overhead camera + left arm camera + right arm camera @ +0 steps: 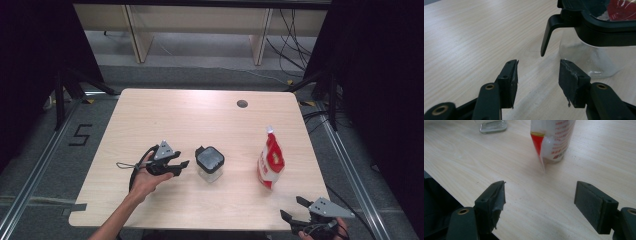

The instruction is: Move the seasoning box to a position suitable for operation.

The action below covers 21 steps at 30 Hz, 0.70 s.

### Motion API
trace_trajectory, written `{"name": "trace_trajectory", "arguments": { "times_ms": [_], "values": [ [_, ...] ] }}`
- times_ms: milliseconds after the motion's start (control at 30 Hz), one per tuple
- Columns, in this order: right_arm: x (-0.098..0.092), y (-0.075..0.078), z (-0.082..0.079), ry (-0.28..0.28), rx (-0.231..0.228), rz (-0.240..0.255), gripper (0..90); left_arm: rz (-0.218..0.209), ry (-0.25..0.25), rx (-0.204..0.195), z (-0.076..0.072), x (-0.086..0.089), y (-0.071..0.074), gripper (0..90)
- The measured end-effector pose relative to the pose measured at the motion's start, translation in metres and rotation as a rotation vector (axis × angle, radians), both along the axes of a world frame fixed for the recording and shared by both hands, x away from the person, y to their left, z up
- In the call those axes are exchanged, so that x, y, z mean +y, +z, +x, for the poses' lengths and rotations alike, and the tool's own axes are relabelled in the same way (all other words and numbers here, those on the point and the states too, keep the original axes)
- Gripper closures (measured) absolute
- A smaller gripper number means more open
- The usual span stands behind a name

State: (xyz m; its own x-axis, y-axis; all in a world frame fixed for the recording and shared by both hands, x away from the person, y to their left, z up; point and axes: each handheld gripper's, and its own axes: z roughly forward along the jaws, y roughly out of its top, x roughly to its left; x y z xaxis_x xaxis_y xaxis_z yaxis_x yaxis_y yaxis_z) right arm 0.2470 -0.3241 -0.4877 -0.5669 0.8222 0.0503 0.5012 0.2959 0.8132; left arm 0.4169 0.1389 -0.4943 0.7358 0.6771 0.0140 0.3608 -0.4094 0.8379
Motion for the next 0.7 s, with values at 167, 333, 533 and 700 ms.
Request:
{"name": "trace_trajectory", "arguments": {
  "times_ms": [167, 333, 533, 700],
  "values": [
    [0.001, 0.0, -0.001, -0.002, 0.009, 0.012, 25.9, -0.02, -0.015, 0.011, 0.014, -0.01, -0.001, 56.1],
    [0.002, 0.0, -0.001, -0.004, 0.011, 0.01, 26.0, 0.024, -0.045, -0.008, 0.018, -0.019, -0.002, 58.1],
    [-0.002, -0.001, 0.002, 0.006, -0.019, -0.014, 26.0, 0.032, -0.068, -0.022, 0.027, -0.029, 0.0, 65.7],
    [-0.001, -0.001, 0.001, 0.005, -0.002, 0.004, 26.0, 0.041, -0.105, -0.025, 0.032, -0.036, -0.004, 72.3]
  ]
}}
